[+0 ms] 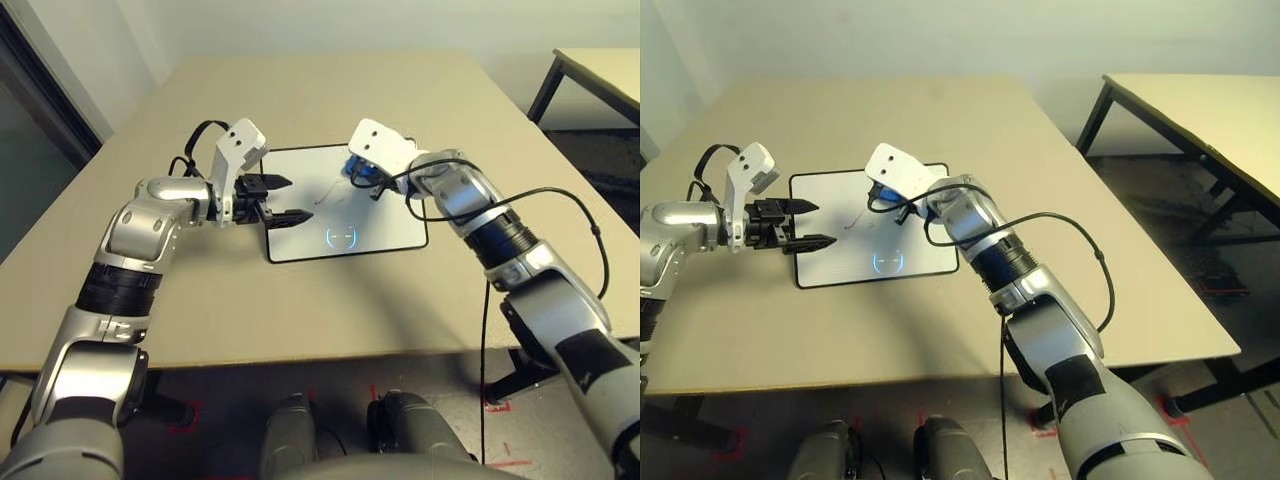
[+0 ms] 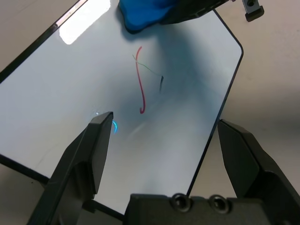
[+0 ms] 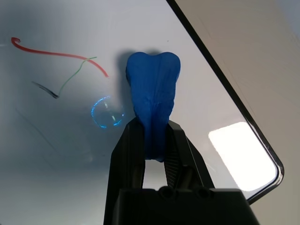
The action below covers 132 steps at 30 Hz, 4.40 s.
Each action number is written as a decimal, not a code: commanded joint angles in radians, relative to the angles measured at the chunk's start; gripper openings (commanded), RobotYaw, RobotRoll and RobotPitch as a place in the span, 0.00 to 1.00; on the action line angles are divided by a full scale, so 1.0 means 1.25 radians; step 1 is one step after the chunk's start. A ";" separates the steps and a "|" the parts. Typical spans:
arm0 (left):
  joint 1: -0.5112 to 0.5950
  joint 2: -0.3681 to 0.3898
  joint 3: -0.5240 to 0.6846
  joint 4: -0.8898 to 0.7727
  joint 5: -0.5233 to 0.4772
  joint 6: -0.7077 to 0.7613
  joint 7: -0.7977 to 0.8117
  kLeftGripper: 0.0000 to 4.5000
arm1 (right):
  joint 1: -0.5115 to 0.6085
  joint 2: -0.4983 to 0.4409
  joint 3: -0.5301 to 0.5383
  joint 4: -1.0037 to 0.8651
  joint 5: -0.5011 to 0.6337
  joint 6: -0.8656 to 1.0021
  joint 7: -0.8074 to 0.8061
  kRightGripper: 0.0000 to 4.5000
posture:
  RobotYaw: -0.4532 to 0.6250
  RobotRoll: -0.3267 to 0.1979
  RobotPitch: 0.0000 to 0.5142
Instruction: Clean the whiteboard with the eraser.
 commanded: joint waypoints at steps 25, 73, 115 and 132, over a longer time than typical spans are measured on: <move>-0.001 0.027 0.008 0.005 0.005 0.002 -0.013 1.00 | 0.031 0.018 0.038 -0.074 -0.031 0.049 0.051 0.13 | 0.41 0.62 0.02; -0.017 0.065 0.008 0.013 0.011 0.013 -0.029 1.00 | -0.029 0.048 0.018 0.076 -0.069 -0.026 0.046 0.13 | 0.41 0.62 0.03; 0.034 0.132 0.021 -0.075 -0.007 0.076 -0.038 1.00 | -0.044 0.081 0.058 0.024 -0.093 -0.010 0.092 0.13 | 0.44 0.62 0.04; 0.043 0.133 0.025 -0.067 -0.009 0.067 -0.039 1.00 | 0.059 0.024 0.144 -0.131 -0.124 0.041 0.177 0.13 | 0.44 0.62 0.06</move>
